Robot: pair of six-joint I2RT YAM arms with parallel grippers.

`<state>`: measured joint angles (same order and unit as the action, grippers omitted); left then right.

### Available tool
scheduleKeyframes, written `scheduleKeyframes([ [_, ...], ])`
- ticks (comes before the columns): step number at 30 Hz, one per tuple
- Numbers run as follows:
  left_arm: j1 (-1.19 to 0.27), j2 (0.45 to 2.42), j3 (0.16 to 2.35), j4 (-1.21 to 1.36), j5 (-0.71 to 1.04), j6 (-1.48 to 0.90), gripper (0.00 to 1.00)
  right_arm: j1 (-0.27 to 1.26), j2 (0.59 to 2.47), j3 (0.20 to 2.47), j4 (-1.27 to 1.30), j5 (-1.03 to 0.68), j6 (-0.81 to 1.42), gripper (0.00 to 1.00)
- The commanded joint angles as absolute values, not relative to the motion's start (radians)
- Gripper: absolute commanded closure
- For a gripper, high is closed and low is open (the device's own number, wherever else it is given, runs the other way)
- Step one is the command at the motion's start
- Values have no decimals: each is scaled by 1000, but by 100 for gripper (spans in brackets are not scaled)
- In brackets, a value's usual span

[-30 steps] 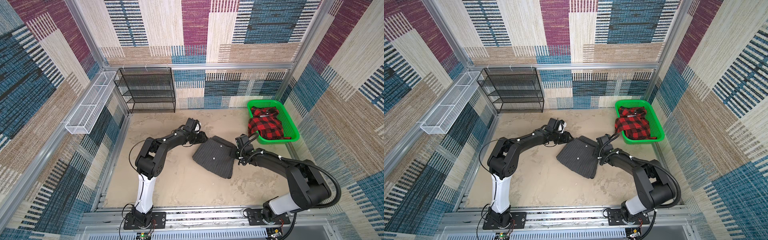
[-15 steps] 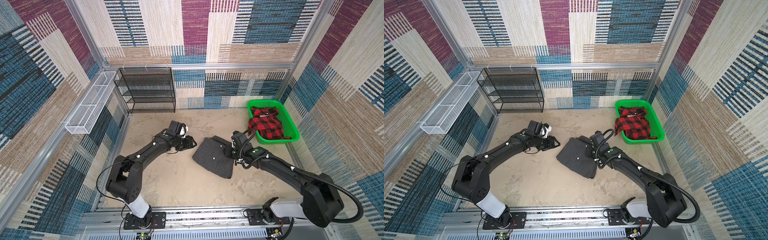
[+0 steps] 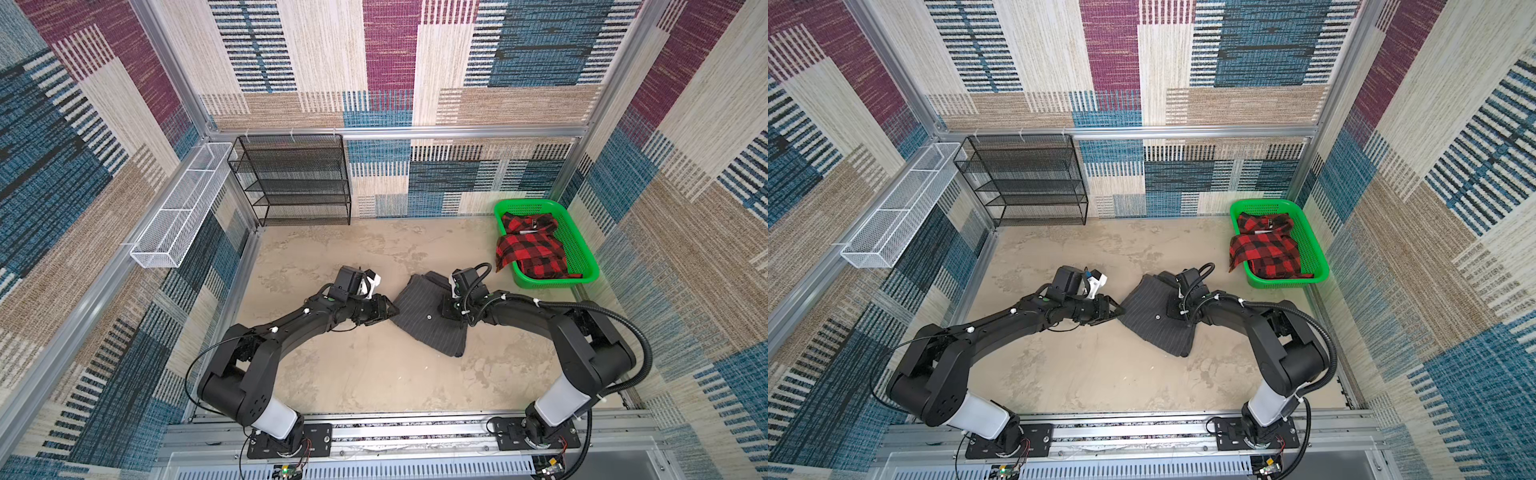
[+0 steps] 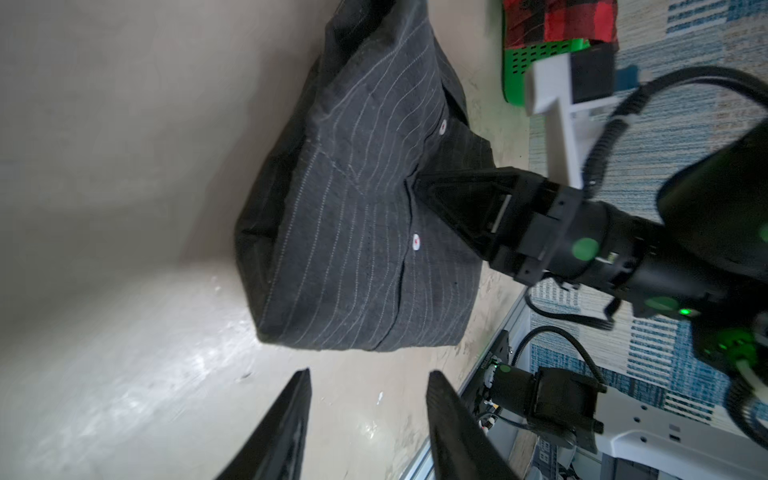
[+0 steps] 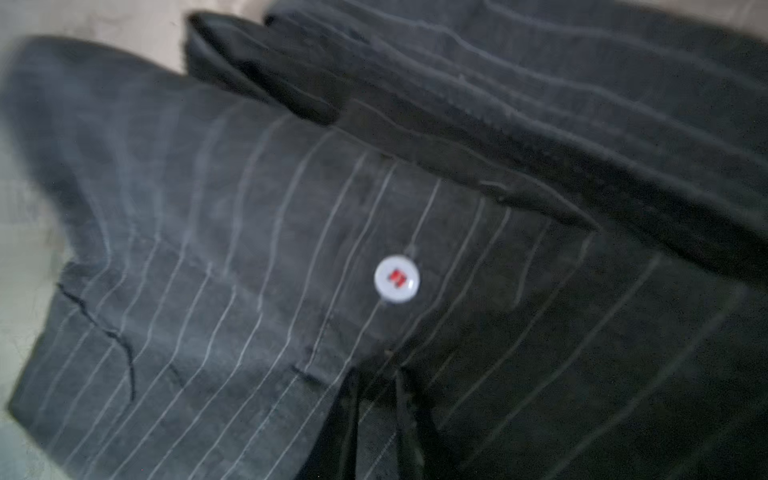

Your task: Fold and stack the long sleeve shirts

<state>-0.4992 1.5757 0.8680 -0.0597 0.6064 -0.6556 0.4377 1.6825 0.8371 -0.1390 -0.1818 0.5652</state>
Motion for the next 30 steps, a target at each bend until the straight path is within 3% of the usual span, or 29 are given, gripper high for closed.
scheduleKeyframes([
  [1,-529,1645,900,54,600,-689,51,431,1737,827,-114,-185,541,81],
  [8,-551,1854,930,141,501,-721,53,421,1824,815,-114,-201,516,82],
  [13,-549,1871,900,95,410,-705,53,403,1842,799,-121,-195,503,83],
  [23,-489,1604,789,-227,180,-644,48,391,1838,831,-174,-145,450,83],
  [30,-469,1398,838,-395,167,-599,39,396,1772,892,-203,-148,360,79],
])
